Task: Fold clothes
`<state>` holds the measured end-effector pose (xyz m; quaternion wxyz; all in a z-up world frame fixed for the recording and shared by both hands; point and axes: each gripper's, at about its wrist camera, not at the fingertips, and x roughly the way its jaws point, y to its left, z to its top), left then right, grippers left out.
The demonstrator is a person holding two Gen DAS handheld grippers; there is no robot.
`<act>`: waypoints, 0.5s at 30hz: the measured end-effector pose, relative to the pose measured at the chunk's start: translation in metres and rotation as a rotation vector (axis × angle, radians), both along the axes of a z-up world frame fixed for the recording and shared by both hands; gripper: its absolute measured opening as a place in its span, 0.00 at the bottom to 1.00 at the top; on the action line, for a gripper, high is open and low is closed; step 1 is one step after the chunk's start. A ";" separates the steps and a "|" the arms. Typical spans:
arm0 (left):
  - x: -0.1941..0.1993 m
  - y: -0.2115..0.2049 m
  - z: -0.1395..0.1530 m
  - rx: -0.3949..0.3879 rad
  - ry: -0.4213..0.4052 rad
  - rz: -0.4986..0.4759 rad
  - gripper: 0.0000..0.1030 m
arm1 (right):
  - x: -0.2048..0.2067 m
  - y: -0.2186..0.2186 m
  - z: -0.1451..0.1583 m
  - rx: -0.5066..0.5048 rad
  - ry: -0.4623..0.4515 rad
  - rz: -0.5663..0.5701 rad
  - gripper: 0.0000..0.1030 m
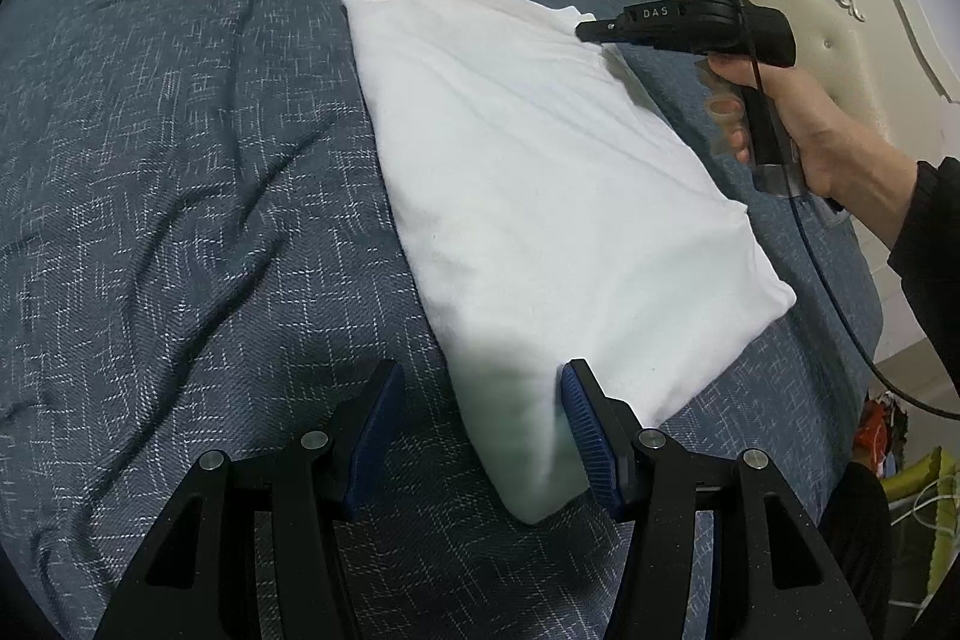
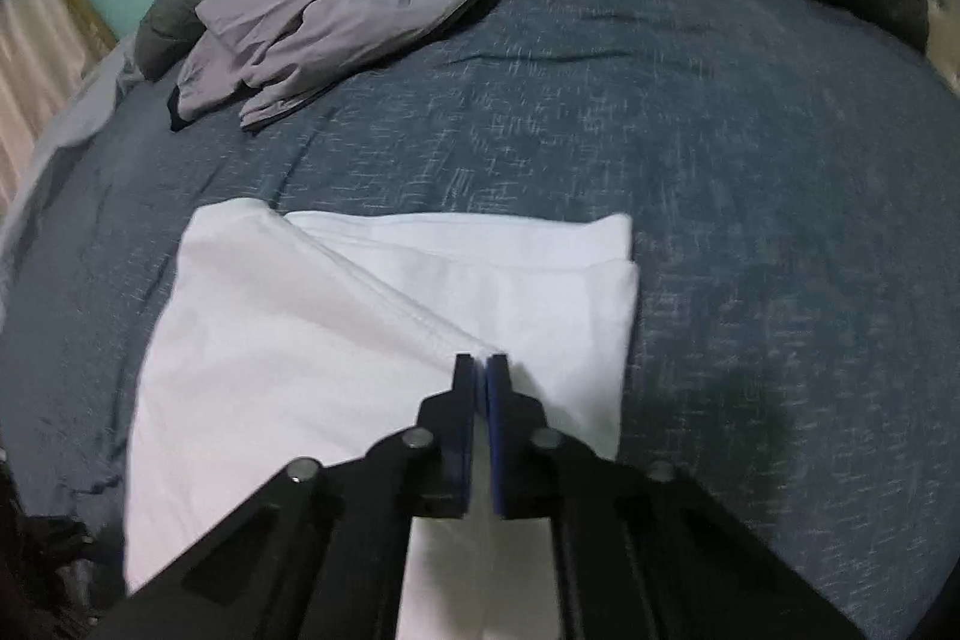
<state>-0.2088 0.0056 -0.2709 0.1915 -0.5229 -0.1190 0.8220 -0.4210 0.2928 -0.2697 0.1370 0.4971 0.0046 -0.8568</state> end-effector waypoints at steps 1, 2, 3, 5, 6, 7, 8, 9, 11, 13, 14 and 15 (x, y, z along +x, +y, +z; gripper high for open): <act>0.002 -0.005 -0.001 0.000 0.000 0.001 0.57 | 0.000 0.002 0.002 0.001 0.012 -0.012 0.02; -0.002 0.002 -0.005 -0.001 0.001 0.001 0.57 | -0.001 0.004 0.003 0.003 0.022 -0.028 0.02; -0.003 0.002 -0.005 -0.002 0.002 0.001 0.57 | -0.003 0.005 0.003 0.012 0.026 -0.046 0.02; -0.003 0.002 -0.006 -0.003 0.000 0.000 0.57 | -0.006 0.007 0.003 0.059 0.032 -0.081 0.00; -0.002 0.003 -0.007 -0.002 0.000 0.000 0.57 | -0.008 0.012 0.001 0.053 0.026 -0.104 0.00; -0.003 0.003 -0.007 -0.001 -0.001 0.001 0.57 | -0.010 0.016 0.001 0.035 0.020 -0.118 0.00; -0.003 0.003 -0.007 0.000 -0.002 0.001 0.57 | -0.009 0.018 0.002 0.024 0.025 -0.117 0.00; -0.006 0.003 -0.009 0.002 -0.004 0.001 0.57 | -0.009 0.020 0.004 0.013 0.030 -0.116 0.00; -0.008 0.002 -0.010 0.003 -0.005 0.002 0.57 | -0.008 0.023 0.008 -0.048 0.038 -0.102 0.00; -0.008 0.003 -0.009 0.002 -0.005 0.002 0.57 | -0.009 0.022 0.010 -0.093 0.030 -0.100 0.01; -0.003 0.006 -0.004 0.001 -0.005 0.003 0.57 | -0.009 0.022 0.012 -0.104 0.026 -0.096 0.02; 0.001 0.003 -0.002 0.002 -0.004 0.004 0.57 | -0.009 0.020 0.013 -0.107 0.026 -0.090 0.05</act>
